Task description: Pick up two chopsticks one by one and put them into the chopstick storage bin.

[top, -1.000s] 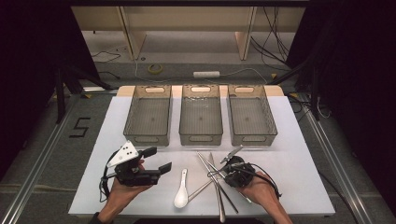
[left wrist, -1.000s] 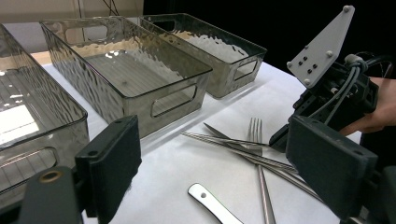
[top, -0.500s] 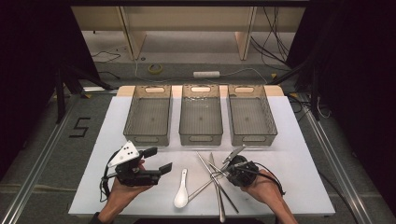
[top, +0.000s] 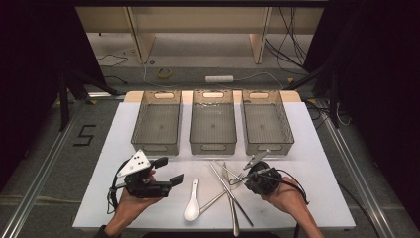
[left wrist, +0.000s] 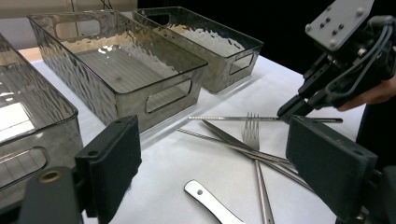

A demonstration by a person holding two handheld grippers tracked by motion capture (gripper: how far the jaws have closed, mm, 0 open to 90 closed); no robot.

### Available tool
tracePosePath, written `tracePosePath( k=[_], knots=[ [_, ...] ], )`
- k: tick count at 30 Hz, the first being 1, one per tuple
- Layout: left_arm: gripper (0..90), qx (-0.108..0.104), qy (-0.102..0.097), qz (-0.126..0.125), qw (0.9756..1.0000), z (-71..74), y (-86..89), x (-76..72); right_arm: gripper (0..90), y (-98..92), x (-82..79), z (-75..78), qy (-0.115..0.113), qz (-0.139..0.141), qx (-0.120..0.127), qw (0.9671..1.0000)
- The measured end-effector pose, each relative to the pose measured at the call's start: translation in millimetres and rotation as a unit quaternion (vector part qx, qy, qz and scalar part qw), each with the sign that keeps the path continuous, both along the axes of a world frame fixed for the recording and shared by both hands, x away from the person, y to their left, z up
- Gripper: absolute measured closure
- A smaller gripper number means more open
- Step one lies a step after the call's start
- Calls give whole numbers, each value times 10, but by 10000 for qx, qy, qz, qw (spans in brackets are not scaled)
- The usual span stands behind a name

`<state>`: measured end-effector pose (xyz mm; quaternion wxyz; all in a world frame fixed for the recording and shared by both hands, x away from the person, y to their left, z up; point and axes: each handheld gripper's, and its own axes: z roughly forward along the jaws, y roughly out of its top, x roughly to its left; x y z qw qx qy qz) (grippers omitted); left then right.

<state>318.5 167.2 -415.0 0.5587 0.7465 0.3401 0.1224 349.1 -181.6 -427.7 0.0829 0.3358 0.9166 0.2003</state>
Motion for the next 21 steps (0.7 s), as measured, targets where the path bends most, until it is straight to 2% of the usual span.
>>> tracePosePath(
  k=[6,11,13,15,17,19,21],
  knots=[
    [175,143,119,-220,9996,-29,-93,56,864,15,-31,94,-45,156,103,9998],
    [178,387,151,-501,9979,-51,-216,76,864,166,-108,178,-104,576,174,9981],
    [177,517,173,-633,9965,-66,-283,71,864,211,-138,202,-151,695,147,9974],
    [178,707,179,-784,9943,-81,-350,76,864,253,-166,223,-134,805,146,9966],
    [178,805,230,-924,9922,-96,-418,83,864,274,-181,232,-129,834,138,9963],
    [183,1020,201,-1045,9891,-95,-480,90,864,336,-216,251,-120,980,134,9950],
    [193,1095,215,-1144,9871,-89,-516,103,864,367,-234,267,-149,1072,127,9940]
  ],
)
